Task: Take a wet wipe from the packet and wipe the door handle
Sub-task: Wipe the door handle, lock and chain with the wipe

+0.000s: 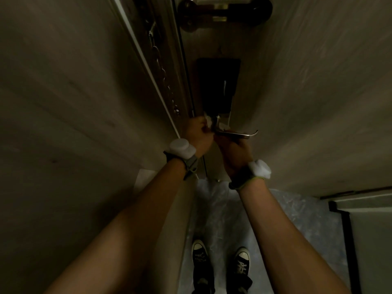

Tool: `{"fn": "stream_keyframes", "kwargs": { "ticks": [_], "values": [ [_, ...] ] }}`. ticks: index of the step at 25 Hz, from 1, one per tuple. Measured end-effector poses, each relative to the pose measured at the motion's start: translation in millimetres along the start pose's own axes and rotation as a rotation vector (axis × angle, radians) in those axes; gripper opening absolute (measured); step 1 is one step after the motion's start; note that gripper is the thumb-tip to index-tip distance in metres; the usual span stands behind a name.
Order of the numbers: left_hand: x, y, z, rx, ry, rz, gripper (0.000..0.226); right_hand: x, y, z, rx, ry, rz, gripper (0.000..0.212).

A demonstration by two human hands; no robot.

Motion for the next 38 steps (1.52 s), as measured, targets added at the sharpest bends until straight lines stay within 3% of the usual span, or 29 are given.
{"fn": "stream_keyframes", "kwargs": {
  "ticks": [4, 13, 19, 32, 38],
  "values": [
    [8.3, -10.8, 6.3, -0.003, 0.135, 0.004, 0.01, -1.1, -4.1, -7.3, 0.009, 0.017, 0.031, 0.039],
    [5.8, -34.9, 29.6, -0.044, 0.182, 0.01, 0.014, 13.0, -8.5, -38.9, -0.057, -0.016, 0.007, 0.039],
    [-12.1, -51.2, 53.3, -0.036, 0.095, 0.135, 0.014, 33.0, -6.3, -54.1, -0.024, 0.028, -0.03, 0.042],
    [-17.6, -57.3, 83.8, 0.021, 0.002, 0.057, 0.01, 49.7, -2.9, -80.1, -0.093, 0.029, -0.016, 0.044],
    [-25.0, -63.3, 89.1, 0.088, -0.026, 0.108, 0.016, 61.2, -8.8, -88.5, -0.141, 0.006, -0.021, 0.044]
  ]
}}
Point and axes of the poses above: each hand's wrist, its own y-axis towards the middle knuckle, its own z-axis out of the palm, x = y × z, the point moved 8 cm from there along y, towards the middle knuckle, and after that the axes turned 4 degrees about y, right-handed, at the moved point
